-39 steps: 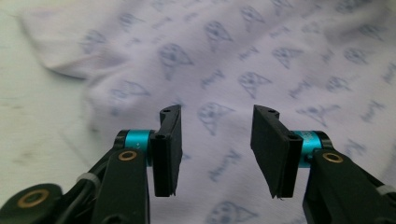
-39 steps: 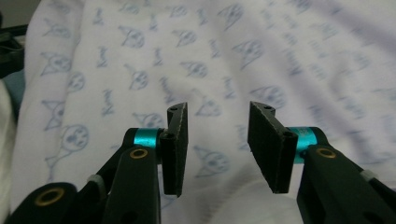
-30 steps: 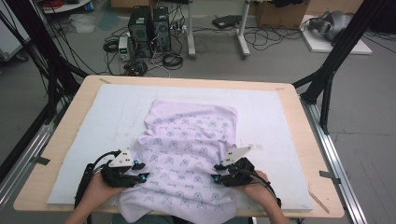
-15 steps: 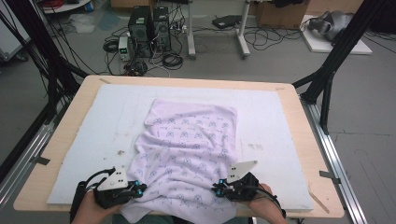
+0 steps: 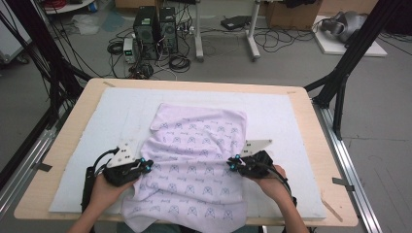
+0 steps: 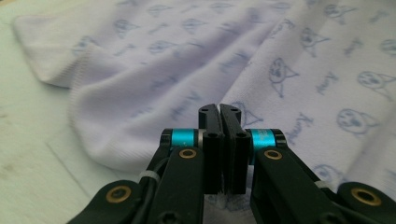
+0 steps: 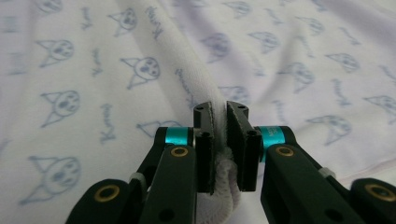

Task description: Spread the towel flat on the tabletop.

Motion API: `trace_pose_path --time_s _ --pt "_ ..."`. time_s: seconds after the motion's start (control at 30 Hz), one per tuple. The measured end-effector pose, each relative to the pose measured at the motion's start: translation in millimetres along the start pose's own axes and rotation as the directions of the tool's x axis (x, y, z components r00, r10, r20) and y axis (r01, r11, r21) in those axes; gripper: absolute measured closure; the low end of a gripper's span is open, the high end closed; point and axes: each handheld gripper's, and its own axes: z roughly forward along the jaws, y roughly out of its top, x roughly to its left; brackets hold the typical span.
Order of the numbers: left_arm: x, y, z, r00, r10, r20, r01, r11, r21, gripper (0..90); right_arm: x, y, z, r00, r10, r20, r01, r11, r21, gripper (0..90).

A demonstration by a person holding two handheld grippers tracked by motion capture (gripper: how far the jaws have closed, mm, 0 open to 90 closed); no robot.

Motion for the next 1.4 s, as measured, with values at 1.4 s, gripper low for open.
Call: trace_pose_path --time_s 1.4 --pt "17.7 -13.6 -4.5 0.9996 0.016 0.023 -0.018 0.9934 0.113 82.5 13.6 -12.5 11.0 0.9983 -0.058 -0.001 0.058 0.995 0.084 83.6"
